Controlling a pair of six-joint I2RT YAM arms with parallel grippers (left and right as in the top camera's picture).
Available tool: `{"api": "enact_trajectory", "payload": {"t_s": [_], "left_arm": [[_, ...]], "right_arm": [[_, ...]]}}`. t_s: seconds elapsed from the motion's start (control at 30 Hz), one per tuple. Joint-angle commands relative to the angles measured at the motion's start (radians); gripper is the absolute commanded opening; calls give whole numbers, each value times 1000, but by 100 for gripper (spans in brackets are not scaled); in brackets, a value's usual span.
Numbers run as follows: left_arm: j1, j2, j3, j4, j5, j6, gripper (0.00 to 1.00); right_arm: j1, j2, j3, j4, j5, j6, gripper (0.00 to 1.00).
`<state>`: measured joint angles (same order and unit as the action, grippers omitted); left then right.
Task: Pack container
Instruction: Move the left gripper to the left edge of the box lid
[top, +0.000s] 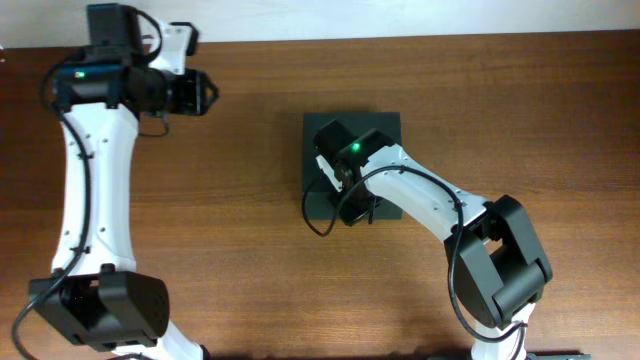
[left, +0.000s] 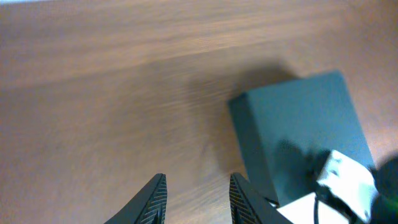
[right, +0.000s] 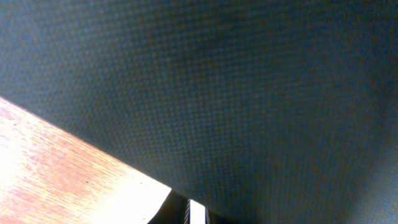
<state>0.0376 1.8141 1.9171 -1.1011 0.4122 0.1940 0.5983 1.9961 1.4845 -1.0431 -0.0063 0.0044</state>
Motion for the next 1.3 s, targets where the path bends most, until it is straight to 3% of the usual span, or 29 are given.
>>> {"api": "enact_trajectory", "payload": {"t_s": [0.0,0.43,0.8,1.27], "left_arm": [[-59,38,16,24,88,193,35],[-99,193,16,308,100,220,36],[-148,408,16,562,270,220,34],[-258,546,16,607,274,220,30]], "right_arm": [[-16,-13,-5,-7,33,16,8],[-16,-13,-5,-172,-92,22,9],[-16,-13,-5,-218,-121,-4,9],[-16,-13,-5,-179,-113,-3,9]]}}
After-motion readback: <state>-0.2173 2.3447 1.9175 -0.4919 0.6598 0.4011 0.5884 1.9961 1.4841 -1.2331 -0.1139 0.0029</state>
